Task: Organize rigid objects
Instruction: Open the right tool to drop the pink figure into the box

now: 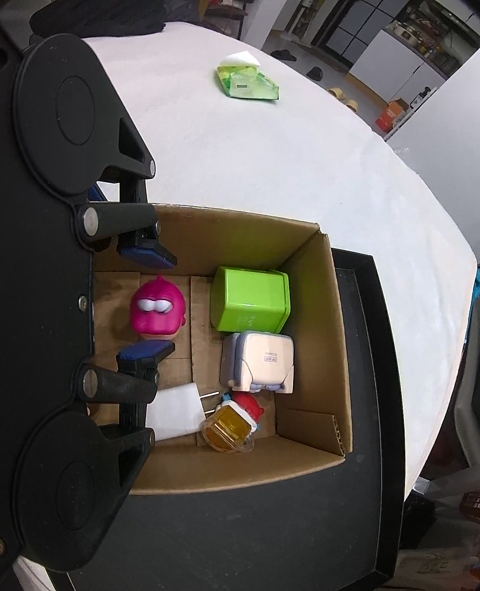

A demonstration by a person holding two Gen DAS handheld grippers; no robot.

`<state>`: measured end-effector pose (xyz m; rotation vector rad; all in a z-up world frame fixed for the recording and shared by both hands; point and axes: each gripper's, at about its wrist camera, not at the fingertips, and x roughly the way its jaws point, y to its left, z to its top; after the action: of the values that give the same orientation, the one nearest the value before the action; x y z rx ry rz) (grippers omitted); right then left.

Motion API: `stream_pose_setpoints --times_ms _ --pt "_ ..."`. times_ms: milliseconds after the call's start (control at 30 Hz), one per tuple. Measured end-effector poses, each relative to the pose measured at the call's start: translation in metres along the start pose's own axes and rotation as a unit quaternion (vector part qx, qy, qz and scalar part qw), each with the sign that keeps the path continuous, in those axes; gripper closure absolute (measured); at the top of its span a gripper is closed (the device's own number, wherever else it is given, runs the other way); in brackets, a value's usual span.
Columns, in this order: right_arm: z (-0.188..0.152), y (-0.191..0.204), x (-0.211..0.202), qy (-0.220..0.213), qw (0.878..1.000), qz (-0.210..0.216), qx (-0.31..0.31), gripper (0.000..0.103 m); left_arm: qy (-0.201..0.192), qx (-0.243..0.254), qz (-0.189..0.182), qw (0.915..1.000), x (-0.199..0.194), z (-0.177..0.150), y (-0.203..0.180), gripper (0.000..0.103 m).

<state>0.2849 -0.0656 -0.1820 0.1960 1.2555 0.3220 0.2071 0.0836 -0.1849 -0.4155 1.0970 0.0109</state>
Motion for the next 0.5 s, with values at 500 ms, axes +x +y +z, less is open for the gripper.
stream_pose_setpoints --times_ms 500 --pt "-0.014 -0.022 -0.039 -0.039 0.999 0.013 0.004 0.054 -0.014 0.022 0.043 0.9987 -0.002 0.000 -0.015 0.088"
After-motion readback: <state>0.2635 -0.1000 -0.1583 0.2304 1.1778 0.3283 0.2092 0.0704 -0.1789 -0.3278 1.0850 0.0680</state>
